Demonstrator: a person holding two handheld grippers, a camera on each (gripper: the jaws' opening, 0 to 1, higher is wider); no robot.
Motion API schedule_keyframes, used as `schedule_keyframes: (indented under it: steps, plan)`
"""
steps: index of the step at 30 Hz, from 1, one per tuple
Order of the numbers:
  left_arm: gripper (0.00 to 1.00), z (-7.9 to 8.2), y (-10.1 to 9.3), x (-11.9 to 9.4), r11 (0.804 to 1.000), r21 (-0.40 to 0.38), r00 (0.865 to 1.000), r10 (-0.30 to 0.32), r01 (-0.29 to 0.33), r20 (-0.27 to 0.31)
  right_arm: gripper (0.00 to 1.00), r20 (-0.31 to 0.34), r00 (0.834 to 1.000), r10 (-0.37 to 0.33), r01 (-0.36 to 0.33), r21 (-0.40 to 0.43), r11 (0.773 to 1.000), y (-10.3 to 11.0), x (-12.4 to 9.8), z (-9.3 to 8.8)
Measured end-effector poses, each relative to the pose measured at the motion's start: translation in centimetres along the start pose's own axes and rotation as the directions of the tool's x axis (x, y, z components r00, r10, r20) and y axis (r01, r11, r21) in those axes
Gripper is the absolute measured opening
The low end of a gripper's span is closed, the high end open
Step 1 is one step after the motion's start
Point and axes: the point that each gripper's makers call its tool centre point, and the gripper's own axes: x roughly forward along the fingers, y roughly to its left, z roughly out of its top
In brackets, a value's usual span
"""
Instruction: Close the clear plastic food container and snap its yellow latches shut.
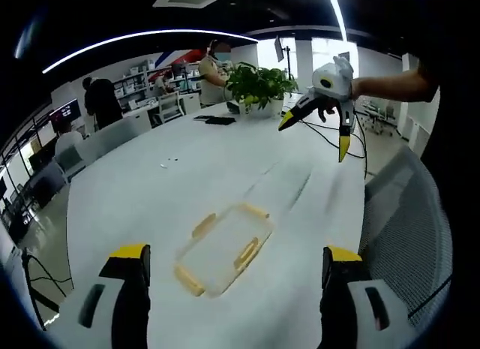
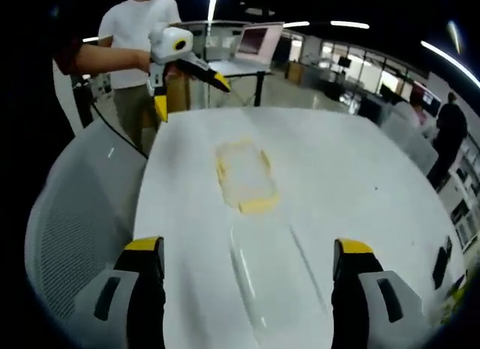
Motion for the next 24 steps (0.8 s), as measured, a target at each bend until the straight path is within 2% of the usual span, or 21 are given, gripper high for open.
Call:
schedule_keyframes:
  steps: [11,16,24]
  plan:
    - [0.91,-1.0,1.6,1.2,0.996,0.061,0.996,-0.059,0.063,-0.064,0.86,-0.015,0.999,0.039,-0.039,-0.053,0.998,-0.9,2.2,1.6]
    - [0.89,-1.7,2.2,1.8,0.990,0.095,0.991,-0.092,0.102,-0.102,0.85,-0.008,0.998,0.059,-0.060,-0.038,0.997,-0.9,3.2,2.3]
    - [0.85,-2.8,3.1,2.6,0.980,0.129,0.979,-0.132,0.153,-0.154,0.81,-0.048,0.995,0.082,-0.084,-0.029,0.996,-1.1,4.8,2.6]
